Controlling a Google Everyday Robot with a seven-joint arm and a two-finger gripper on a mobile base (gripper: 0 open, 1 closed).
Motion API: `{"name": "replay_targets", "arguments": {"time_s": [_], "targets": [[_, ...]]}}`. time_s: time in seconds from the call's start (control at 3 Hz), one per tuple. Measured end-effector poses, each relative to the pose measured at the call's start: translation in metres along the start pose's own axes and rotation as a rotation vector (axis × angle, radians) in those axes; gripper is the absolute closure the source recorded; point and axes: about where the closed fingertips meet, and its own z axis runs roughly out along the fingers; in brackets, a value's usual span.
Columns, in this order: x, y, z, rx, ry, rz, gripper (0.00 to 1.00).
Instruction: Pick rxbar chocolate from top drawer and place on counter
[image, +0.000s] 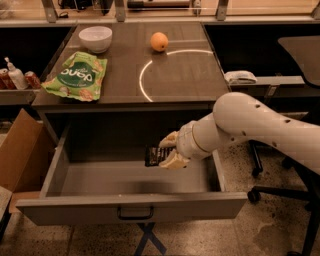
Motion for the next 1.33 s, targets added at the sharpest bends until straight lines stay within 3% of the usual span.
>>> {"name": "replay_targets", "arguments": {"time_s": [0.33, 0.67, 1.33], "targets": [[-0.043, -0.012, -0.051, 0.066, -0.013, -0.094, 1.00], [-0.043, -0.012, -0.052, 0.066, -0.013, -0.094, 1.00], [-0.052, -0.089, -0.101, 0.180, 0.012, -0.131, 1.00]]}}
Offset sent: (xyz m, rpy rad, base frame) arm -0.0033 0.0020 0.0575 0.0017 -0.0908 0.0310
